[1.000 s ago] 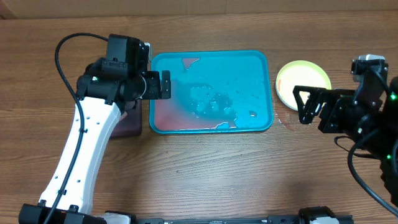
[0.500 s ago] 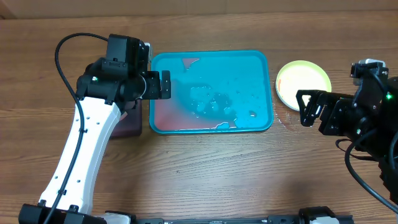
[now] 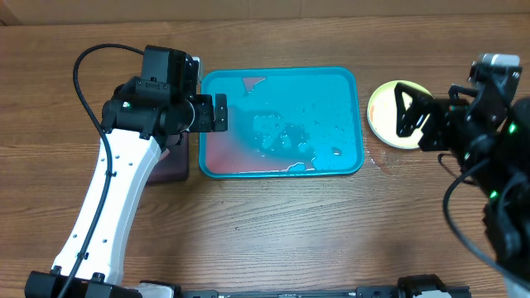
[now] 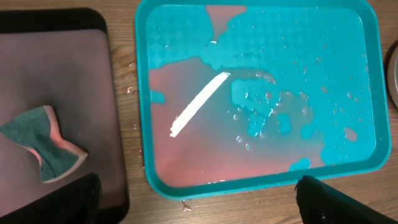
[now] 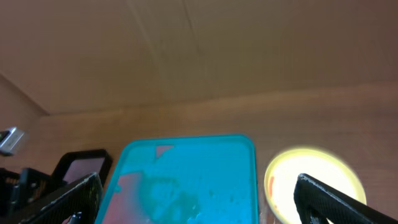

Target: Clean dirty plates on tray and stack at the side

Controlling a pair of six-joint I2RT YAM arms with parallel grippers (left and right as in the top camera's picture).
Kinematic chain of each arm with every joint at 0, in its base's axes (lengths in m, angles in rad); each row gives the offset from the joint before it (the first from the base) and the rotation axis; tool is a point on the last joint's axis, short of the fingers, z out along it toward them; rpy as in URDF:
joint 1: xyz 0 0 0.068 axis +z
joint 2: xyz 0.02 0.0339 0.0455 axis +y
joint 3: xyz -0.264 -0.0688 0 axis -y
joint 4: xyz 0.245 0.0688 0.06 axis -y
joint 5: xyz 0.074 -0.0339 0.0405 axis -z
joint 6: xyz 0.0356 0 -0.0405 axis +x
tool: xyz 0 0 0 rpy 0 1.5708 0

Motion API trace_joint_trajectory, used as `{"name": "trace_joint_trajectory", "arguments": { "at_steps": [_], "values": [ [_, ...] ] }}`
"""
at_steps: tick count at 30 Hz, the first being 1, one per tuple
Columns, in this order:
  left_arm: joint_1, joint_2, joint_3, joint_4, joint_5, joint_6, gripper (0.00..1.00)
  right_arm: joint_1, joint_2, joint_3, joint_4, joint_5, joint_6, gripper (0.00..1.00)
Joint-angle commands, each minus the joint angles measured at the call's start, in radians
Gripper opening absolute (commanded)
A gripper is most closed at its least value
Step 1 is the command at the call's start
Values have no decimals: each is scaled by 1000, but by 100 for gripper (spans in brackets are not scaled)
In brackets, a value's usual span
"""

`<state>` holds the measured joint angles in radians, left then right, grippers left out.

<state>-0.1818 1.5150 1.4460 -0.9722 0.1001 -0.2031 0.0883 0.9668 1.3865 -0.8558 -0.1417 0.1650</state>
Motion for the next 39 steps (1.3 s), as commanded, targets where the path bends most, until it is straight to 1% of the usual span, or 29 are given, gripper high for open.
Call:
{"name": "trace_joint_trajectory", "arguments": {
  "at_steps": [1,3,6,11,16,22,31,36,37,39],
  "values": [
    [-2,6,15,4,-6,-3,100,1,-120,-195,142,10,-121,100],
    [-2,6,15,4,-6,-3,100,1,-194,-335,246,10,-179,100],
    [-2,5,15,4,-6,-3,100,1,-301,-530,383,10,-226,100],
    [-2,6,15,4,-6,-3,100,1,-488,-848,613,-2,-225,100],
    [-2,6,15,4,-6,-3,100,1,-665,-1083,743,-53,-225,100],
    [-2,6,15,4,-6,-3,100,1,-772,-1192,751,-73,-222,100],
    [-2,6,15,4,-6,-3,100,1,-856,-1294,762,-100,-221,100],
    [-2,6,15,4,-6,-3,100,1,-931,-1369,773,-127,-221,100],
    [-2,5,15,4,-6,-3,100,1,-946,-1380,800,-126,-219,100],
    [-2,6,15,4,-6,-3,100,1,-964,-1379,799,-126,-218,100]
  ]
}}
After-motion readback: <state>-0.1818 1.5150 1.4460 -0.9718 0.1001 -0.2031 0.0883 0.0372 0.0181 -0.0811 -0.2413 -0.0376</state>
